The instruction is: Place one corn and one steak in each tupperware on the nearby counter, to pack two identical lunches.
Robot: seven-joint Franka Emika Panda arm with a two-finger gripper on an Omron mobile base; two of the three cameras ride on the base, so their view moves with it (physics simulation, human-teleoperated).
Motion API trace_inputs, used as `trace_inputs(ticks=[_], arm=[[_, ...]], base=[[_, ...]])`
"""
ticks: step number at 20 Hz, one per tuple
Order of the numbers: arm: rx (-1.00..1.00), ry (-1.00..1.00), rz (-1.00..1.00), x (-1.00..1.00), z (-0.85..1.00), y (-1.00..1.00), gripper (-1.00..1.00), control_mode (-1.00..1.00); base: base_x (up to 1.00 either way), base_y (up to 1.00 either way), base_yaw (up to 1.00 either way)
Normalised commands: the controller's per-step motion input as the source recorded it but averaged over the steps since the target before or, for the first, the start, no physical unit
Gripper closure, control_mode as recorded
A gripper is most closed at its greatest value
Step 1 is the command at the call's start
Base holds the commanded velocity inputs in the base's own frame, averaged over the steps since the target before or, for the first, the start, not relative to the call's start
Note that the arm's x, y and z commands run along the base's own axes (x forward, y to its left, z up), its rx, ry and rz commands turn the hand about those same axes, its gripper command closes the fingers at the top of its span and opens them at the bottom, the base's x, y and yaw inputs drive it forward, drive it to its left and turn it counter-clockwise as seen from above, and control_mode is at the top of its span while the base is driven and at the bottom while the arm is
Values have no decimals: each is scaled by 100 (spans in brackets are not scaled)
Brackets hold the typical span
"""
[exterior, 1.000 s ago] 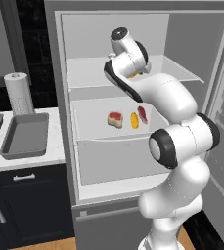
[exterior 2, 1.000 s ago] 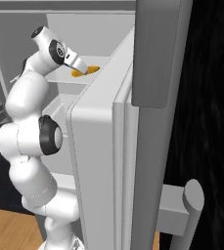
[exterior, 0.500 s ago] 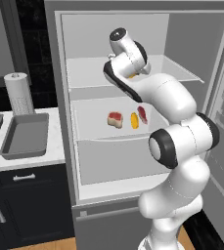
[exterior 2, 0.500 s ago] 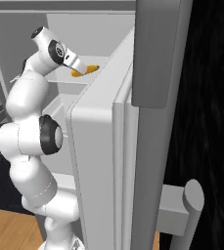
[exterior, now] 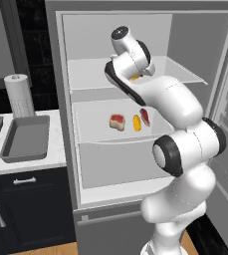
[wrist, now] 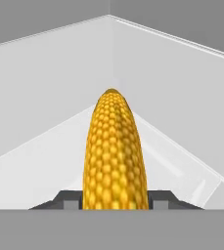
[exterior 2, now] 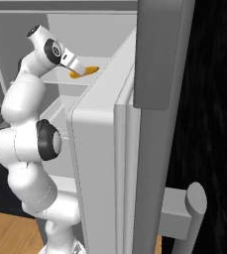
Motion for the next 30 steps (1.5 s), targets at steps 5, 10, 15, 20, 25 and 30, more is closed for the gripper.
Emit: trace_inputs(ticks=[5, 10, 15, 20, 25, 30], arm=[[1, 0, 0, -74, 9, -1, 100, -100], [4, -3, 7, -90, 28, -12, 100, -100], [8, -2, 12, -98, 32, -15, 100, -100], [9, -1, 16, -100, 14, -7, 100, -100], [2, -3, 17, -100, 18, -1, 100, -100], [0, -5, 20, -100, 17, 0, 100, -100]], base=[[0, 0, 0], [0, 0, 0], [0, 0, 0], [0, 0, 0], [0, 0, 0], [0, 0, 0]])
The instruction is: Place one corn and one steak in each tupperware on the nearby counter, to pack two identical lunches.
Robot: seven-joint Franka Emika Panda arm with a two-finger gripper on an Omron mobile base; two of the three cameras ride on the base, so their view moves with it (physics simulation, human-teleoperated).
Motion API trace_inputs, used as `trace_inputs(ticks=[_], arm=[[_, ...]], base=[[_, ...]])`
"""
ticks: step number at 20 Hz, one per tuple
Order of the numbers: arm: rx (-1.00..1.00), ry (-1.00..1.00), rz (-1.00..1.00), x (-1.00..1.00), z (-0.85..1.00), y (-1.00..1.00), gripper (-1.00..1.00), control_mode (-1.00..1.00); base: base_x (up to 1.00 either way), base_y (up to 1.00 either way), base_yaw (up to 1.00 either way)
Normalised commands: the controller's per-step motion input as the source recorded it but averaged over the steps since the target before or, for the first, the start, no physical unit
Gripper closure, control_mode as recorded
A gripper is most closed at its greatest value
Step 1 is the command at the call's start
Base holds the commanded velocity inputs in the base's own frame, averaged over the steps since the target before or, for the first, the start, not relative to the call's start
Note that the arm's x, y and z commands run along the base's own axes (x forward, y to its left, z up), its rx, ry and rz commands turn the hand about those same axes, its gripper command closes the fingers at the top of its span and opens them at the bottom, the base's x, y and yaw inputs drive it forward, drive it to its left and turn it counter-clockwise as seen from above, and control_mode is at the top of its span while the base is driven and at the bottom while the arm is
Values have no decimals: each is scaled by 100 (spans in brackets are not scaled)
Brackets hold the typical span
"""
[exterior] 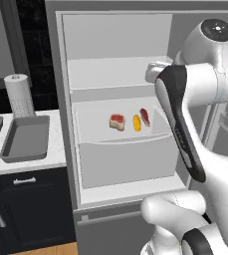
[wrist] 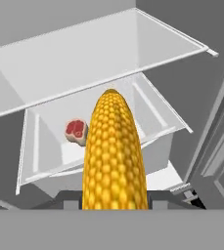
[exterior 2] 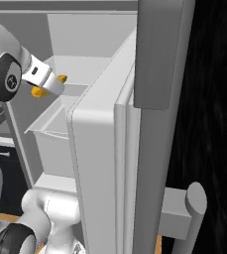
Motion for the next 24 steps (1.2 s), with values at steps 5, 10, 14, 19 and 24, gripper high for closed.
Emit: trace_inputs(ticks=[5, 10, 14, 19, 24], arm=[[-2, -3, 16, -100, 1, 0, 100, -100], [-1, 0, 8, -78, -2, -11, 100, -100], [0, 0, 0, 0, 0, -1, 100, -100], [0, 0, 0, 0, 0, 0, 100, -100], [0, 0, 0, 0, 0, 0, 100, -100]], base=[[0, 0, 0], [0, 0, 0], [0, 0, 0], [0, 0, 0], [0, 0, 0]])
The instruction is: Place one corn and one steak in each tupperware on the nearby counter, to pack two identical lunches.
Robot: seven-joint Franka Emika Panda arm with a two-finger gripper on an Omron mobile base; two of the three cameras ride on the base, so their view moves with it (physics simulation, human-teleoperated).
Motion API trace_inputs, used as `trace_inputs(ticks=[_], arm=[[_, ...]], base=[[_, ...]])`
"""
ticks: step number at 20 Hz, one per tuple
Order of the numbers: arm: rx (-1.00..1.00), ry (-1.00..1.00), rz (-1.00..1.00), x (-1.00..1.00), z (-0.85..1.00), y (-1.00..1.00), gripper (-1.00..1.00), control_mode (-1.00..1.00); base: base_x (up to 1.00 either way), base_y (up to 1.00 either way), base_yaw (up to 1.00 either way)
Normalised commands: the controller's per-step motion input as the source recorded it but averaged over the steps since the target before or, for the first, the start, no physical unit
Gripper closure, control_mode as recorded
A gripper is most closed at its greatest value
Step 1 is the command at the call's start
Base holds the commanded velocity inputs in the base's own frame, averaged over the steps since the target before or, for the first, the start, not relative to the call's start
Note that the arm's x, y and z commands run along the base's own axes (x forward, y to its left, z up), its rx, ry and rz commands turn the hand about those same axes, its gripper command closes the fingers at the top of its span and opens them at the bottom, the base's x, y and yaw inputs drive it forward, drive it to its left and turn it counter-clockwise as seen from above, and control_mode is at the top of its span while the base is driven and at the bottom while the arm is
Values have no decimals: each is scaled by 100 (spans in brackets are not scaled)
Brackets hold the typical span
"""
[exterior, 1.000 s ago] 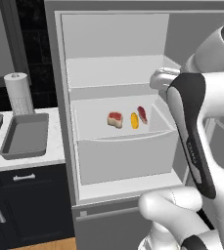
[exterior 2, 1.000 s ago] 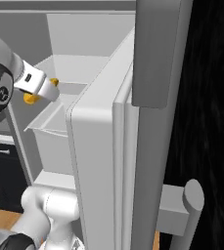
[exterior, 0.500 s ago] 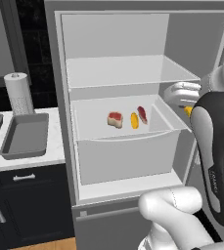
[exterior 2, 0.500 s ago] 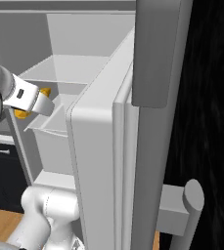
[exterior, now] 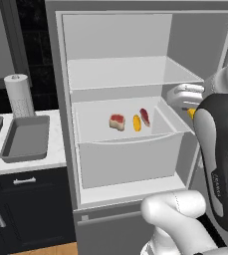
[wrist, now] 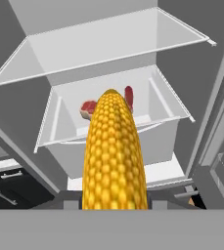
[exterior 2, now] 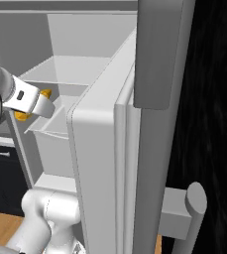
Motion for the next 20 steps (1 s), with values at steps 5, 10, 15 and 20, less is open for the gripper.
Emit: trace_inputs(ticks=[5, 10, 15, 20], arm=[[0, 0, 0, 0, 0, 0, 100, 100], [0, 0, 0, 0, 0, 0, 100, 100], [0, 0, 0, 0, 0, 0, 100, 100], [0, 0, 0, 0, 0, 0, 100, 100]], base=[[-3, 0, 0], [0, 55, 0], [4, 77, 0], [0, 75, 0]])
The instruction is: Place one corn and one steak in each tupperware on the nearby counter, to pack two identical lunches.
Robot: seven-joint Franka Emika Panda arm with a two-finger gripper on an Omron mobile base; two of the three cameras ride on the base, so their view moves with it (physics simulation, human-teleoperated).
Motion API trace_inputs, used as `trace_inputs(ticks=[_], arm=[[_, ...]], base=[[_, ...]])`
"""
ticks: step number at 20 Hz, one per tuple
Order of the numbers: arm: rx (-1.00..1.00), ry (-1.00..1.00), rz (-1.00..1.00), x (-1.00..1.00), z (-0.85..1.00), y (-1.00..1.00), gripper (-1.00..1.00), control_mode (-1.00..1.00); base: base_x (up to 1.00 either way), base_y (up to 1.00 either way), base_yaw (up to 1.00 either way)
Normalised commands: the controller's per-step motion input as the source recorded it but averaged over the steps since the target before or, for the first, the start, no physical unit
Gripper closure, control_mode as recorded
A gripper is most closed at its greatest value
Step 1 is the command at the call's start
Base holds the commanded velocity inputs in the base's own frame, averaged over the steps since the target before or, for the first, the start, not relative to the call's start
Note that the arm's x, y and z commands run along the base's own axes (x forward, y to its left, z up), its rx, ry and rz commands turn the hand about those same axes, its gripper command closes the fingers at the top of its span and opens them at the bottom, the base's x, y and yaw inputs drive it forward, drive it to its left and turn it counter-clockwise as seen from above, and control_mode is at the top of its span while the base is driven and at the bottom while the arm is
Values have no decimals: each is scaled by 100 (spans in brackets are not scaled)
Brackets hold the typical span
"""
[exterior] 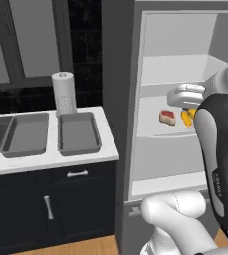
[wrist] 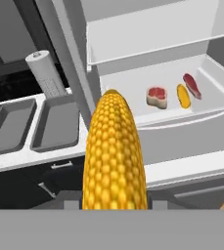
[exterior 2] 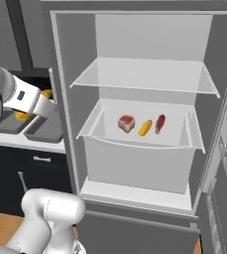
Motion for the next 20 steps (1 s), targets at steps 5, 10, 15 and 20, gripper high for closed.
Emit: trace_inputs(ticks=[5, 10, 15, 20], arm=[[0, 0, 0, 0, 0, 0, 100, 100], [0, 0, 0, 0, 0, 0, 100, 100], [0, 0, 0, 0, 0, 0, 100, 100], [0, 0, 0, 0, 0, 0, 100, 100]], base=[[2, 75, 0], [4, 76, 0], [4, 75, 0], [3, 70, 0]])
